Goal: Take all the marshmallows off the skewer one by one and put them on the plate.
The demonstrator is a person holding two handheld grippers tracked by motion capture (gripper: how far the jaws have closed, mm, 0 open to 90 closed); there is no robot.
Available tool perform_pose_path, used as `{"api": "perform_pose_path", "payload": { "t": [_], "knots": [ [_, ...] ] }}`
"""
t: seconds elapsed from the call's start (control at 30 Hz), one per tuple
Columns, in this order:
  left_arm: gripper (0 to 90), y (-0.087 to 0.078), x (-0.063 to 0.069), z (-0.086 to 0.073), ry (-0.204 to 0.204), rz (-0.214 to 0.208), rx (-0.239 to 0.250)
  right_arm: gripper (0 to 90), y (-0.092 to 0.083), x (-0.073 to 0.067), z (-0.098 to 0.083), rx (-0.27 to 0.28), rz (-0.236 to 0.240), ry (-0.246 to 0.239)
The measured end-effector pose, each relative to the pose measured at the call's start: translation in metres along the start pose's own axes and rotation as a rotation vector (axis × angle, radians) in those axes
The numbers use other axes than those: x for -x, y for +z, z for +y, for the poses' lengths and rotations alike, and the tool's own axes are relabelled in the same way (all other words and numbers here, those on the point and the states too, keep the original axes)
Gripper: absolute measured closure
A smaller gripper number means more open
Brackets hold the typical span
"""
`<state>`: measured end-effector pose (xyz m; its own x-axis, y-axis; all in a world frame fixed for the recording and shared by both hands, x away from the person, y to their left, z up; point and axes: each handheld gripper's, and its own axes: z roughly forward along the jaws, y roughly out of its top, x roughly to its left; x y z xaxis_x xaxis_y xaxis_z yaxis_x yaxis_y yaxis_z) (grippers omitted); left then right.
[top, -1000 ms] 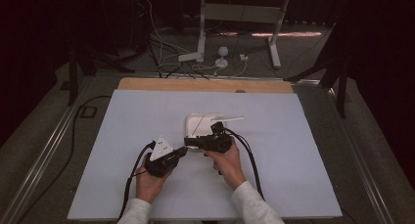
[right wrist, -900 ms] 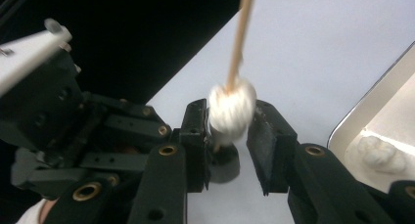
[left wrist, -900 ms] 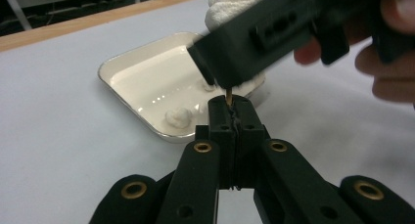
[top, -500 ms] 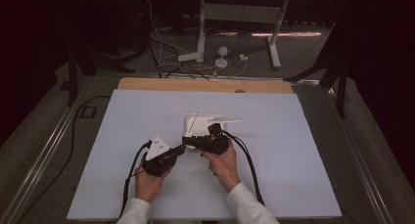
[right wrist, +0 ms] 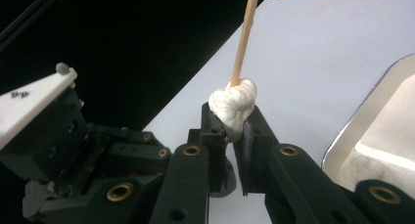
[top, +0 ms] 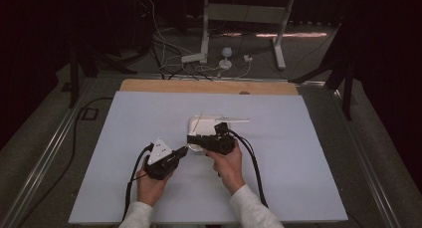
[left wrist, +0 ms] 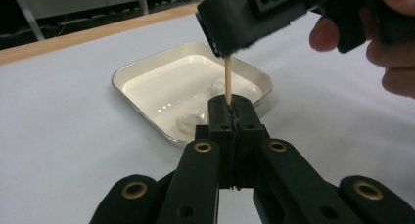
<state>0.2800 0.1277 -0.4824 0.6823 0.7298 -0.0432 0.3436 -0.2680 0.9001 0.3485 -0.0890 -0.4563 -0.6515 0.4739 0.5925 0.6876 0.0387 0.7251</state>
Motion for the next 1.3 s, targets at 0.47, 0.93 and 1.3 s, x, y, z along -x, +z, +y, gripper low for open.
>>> {"api": "perform_pose_path", "payload": {
  "t": [0.47, 0.93, 1.3],
  "knots": [
    [90.0, 0.001, 0.004, -0.005, 0.037, -0.018, -0.028, 83.8, -0.026, 0.012, 0.023, 0.061, -0.007, 0.039],
    [90.0, -0.004, 0.002, -0.006, 0.042, 0.004, -0.019, 83.3, -0.027, 0.015, 0.028, 0.111, 0.013, 0.044],
    [90.0, -0.006, 0.004, -0.009, 0.057, 0.032, -0.028, 83.0, -0.026, 0.013, 0.030, 0.117, 0.012, 0.023]
  ]
}}
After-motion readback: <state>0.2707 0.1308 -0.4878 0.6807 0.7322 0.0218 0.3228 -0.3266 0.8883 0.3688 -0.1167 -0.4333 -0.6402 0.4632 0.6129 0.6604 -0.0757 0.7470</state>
